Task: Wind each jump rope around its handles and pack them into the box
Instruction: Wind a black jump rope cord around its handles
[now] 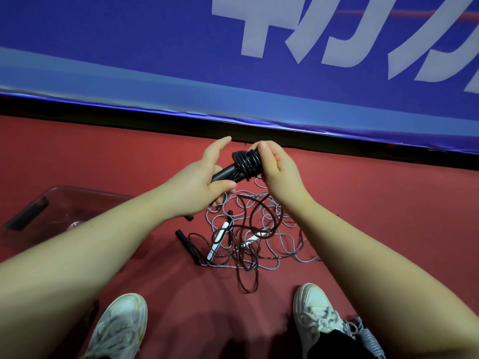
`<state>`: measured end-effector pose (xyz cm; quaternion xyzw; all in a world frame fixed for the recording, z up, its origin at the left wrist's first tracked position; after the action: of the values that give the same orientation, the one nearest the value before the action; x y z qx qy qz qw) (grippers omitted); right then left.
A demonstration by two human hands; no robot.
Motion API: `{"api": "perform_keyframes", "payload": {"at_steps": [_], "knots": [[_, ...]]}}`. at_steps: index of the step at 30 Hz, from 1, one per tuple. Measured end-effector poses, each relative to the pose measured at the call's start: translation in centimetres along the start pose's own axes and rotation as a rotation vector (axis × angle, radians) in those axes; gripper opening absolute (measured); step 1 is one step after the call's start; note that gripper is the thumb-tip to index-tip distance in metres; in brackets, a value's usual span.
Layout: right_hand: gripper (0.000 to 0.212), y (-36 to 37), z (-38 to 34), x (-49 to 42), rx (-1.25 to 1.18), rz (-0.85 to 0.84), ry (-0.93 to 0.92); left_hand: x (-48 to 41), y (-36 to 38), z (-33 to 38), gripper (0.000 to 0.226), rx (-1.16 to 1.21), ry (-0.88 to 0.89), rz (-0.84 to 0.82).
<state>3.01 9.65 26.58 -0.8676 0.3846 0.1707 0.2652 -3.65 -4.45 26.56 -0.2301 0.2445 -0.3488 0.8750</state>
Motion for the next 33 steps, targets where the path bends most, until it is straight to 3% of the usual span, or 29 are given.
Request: {"api": "perform_keyframes", "payload": {"at_steps": [4,6,8,10,13,16,22,28,31,33], "knots": [[0.029,-1.0,0.5,-0.6,-0.079,0.031,0.029,-0.1,-0.3,0.3,0.052,0.065,0.026,0.002],[0.022,-1.8,1.6,-0.9,0.055,0.012,-0.027,0.3,0.2,0.8,0.050,0.198,0.023,-0.059],[0.029,-2.5,2.5,-0.9,0.252,-0.039,-0.122,0.3,0.7,1.0,0.046,0.247,0.027,-0.062],[0.037,-3.0,2.5,-1.1,0.310,-0.033,-0.173,-0.3,0.7,1.2,0.035,0.271,0.016,-0.019],[0.029,-2.8,2.0,-1.2,0.383,-0.074,-0.227,-1.1,0.2,1.0,0.017,0.326,-0.006,0.067],[0.024,-1.2,2.3,-0.2,0.380,-0.197,-0.165,-2.0,-0.7,0.3,0.020,0.300,-0.032,0.201],[0.028,1.9,0.3,1.0,0.253,-0.391,0.222,-2.8,-1.3,-2.4,0.033,0.032,-0.094,0.360],[0.030,2.1,-1.6,1.0,0.515,-0.469,0.173,-3.2,-0.8,-2.3,0.036,-0.336,0.034,0.376],[0.029,1.8,-1.6,1.5,0.315,-0.390,0.344,-3.1,-0.1,-2.1,0.043,-0.534,0.105,0.327],[0.018,1.5,-2.0,1.8,0.187,-0.358,0.434,-2.9,0.5,-2.2,0.048,-0.614,0.143,0.279]]}}
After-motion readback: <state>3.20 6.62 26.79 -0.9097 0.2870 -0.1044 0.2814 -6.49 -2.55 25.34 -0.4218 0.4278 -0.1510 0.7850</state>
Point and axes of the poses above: each hand's wrist, its own x-axis away from the middle knuckle, its own y-axis out of the palm, z = x × y, the point moved 4 cm from there along -x, towards the middle knuckle, and after that the axes turned 13 degrees about z, right-handed, at the moved point
